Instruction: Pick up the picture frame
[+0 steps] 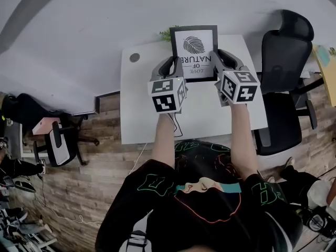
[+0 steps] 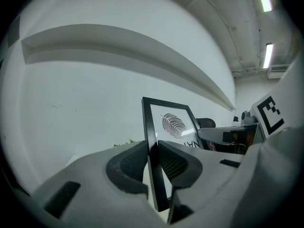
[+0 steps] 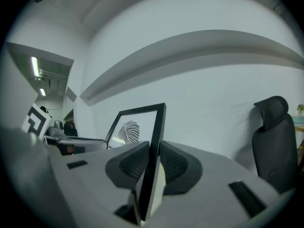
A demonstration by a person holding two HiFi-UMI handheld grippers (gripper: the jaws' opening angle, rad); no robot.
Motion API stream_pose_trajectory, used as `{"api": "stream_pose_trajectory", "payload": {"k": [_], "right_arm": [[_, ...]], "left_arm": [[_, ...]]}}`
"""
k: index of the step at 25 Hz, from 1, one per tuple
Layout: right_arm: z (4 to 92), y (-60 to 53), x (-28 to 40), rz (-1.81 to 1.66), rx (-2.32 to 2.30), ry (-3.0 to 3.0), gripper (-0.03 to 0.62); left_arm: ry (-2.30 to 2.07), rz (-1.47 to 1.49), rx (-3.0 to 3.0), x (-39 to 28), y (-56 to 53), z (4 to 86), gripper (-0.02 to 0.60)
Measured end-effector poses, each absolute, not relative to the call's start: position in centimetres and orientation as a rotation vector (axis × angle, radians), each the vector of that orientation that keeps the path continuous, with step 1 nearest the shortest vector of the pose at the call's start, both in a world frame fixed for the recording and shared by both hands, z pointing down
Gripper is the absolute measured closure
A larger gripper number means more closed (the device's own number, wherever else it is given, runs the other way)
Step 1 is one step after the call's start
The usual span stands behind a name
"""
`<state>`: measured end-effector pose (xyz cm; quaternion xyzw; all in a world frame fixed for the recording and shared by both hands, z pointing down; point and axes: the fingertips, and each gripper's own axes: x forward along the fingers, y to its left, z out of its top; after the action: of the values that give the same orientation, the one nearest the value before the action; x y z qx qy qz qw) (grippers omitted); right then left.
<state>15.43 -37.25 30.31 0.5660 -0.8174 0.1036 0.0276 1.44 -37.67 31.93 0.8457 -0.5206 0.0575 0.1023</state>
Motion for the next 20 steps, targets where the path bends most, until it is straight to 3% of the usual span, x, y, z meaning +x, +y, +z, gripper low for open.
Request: {"api": "stream_pose_trajectory", "payload": {"k": [20], "right_arm": [[25.4, -38.6, 16.6, 0.156, 1.773, -2.627, 0.517]], "left_arm": [[-1.585, 0.036, 2.607, 2.5, -39.3, 27.2, 0.508]]}}
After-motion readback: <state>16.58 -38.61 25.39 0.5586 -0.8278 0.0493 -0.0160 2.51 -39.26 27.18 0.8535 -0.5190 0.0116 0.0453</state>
